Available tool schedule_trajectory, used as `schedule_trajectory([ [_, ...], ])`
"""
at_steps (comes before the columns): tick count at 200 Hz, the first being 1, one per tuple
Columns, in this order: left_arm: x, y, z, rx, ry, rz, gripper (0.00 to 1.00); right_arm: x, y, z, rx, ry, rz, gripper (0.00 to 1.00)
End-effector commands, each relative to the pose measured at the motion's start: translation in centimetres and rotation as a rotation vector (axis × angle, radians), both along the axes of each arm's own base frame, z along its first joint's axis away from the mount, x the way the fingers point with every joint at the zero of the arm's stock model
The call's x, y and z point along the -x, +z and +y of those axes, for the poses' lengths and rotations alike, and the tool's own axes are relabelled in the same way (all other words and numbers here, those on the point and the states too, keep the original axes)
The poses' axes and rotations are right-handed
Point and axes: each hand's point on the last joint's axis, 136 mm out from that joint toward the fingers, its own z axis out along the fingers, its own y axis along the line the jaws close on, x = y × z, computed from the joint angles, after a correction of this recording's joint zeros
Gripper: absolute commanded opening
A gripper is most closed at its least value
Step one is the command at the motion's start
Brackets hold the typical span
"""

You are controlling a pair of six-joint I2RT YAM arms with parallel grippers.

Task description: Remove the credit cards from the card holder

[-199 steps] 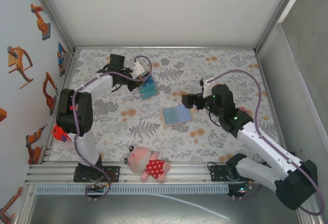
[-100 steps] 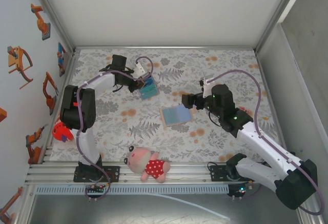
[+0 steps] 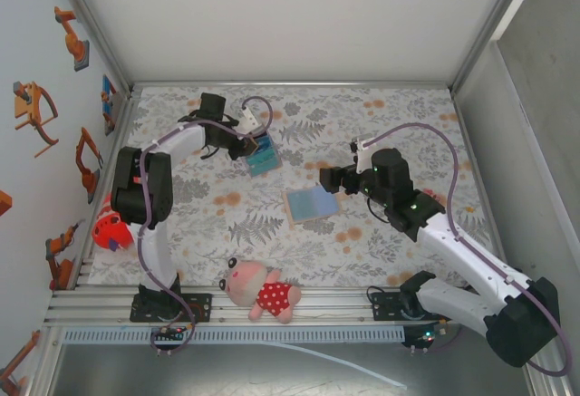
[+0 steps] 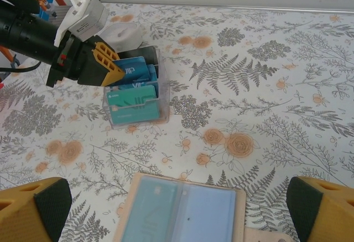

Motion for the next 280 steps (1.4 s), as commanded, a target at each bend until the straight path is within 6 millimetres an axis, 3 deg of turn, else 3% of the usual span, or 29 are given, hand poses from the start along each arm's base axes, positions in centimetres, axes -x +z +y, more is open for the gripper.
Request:
schedule_trajectory([
  [1,0.4,-0.2,0.0,0.002,-0.023,0.047,0.18,-0.3,2.1,0.6,-0.05,0.01,-0.033,0.99],
  [18,0.4,-0.2,0.0,0.002,-0.02,0.052,0.23,-0.3,2.0,0.7,-0.049,0.014,-0.031,0.99],
  [62,0.4,0.9,0.0,0.009,-0.016,0.039,0.24,-0.2,1.9,0.7,-0.052,0.02,-0.026,0.99],
  [89,0.6,2.6,0.3,0.015,0.001,0.012,0.25,-0.1,1.6,0.8,-0.046,0.027,-0.014,0.98],
  [160,2.0,8.5,2.0,0.057,0.146,-0.111,0.47,0.0,-0.5,1.5,-0.003,0.056,0.077,0.82],
  [191,3.8,10.8,2.9,0.102,0.229,-0.15,0.55,0.1,-1.8,1.8,0.034,0.06,0.123,0.74],
  [207,4.9,12.1,3.4,0.139,0.281,-0.175,0.75,0.3,-2.8,2.0,0.069,0.061,0.156,0.68],
  [218,5.9,12.9,3.8,0.17,0.315,-0.189,0.79,0.5,-3.6,2.2,0.095,0.062,0.179,0.64],
  [222,6.3,13.2,3.9,0.181,0.327,-0.192,0.99,0.6,-3.9,2.3,0.106,0.064,0.188,0.64],
  [223,6.3,13.2,3.9,0.186,0.331,-0.194,0.99,0.6,-3.9,2.3,0.108,0.063,0.189,0.63],
  [250,8.8,14.4,4.9,0.264,0.417,-0.211,0.97,1.2,-5.8,2.9,0.151,0.073,0.25,0.58],
  [280,11.1,14.4,5.9,0.338,0.491,-0.204,0.97,1.8,-8.0,3.6,0.194,0.082,0.313,0.56],
])
